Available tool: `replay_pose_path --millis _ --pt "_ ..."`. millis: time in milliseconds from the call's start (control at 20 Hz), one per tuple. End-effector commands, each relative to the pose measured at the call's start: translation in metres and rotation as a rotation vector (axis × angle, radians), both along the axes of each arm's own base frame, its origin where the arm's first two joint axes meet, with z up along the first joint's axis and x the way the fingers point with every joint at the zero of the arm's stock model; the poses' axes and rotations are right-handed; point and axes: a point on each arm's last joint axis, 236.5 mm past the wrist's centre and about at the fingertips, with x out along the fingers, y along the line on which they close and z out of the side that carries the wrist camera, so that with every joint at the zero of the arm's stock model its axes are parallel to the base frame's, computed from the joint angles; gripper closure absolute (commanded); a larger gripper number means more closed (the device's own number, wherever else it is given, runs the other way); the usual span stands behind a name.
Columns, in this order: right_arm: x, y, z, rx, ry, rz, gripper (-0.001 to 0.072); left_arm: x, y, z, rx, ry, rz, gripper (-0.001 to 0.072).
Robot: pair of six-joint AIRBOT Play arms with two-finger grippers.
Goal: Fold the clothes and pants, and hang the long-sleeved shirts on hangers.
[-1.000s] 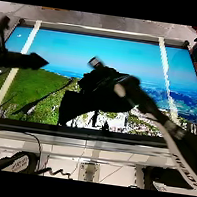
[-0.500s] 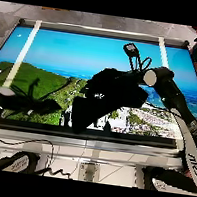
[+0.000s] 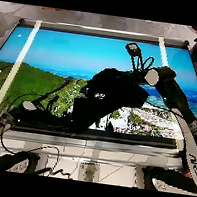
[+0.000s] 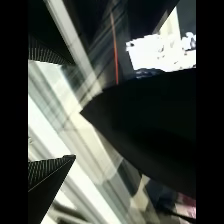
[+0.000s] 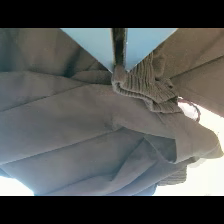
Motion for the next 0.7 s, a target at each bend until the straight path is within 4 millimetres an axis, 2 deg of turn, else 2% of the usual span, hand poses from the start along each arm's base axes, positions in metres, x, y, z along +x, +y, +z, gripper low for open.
replay_pose_path --millis 0,50,150,300,350,450,500,550,650 --pt "0.0 0.0 0.001 0.001 -0.001 -0.001 0.0689 0.0 -0.016 -0.012 0.047 -0.029 -0.012 0.0142" --pt "0.0 0.0 0.001 0.001 -0.001 -0.001 0.0689 -0.005 -0.019 -0.016 0.052 -0.014 -0.026 0.0217" --pt "0.0 0.0 0.001 0.001 -0.001 -0.001 0.0689 -0.012 -0.024 -0.024 0.053 0.025 -0.038 0.0233" --pt "0.0 0.0 0.001 0.002 -0.001 -0.001 0.0689 -0.006 -0.033 -0.025 0.01 0.067 0.024 0.0247" --pt "0.0 0.0 0.001 0.001 -0.001 -0.001 0.0689 -0.003 -0.034 -0.025 0.007 0.065 0.041 0.0323" --pt "0.0 0.0 0.001 0.001 -0.001 -0.001 0.0689 0.003 -0.034 -0.025 0.007 0.053 0.061 0.0594" --pt "0.0 0.0 0.001 0.001 -0.001 -0.001 0.0689 0.006 -0.035 -0.023 -0.001 0.043 0.066 0.0663" --pt "0.0 -0.001 0.002 0.001 -0.004 -0.001 0.0689 0.012 -0.037 -0.019 -0.008 0.015 0.052 0.0694" --pt "0.003 -0.007 0.006 -0.026 -0.028 -0.004 0.0689 0.03 -0.041 -0.007 -0.021 -0.04 0.046 0.0695"
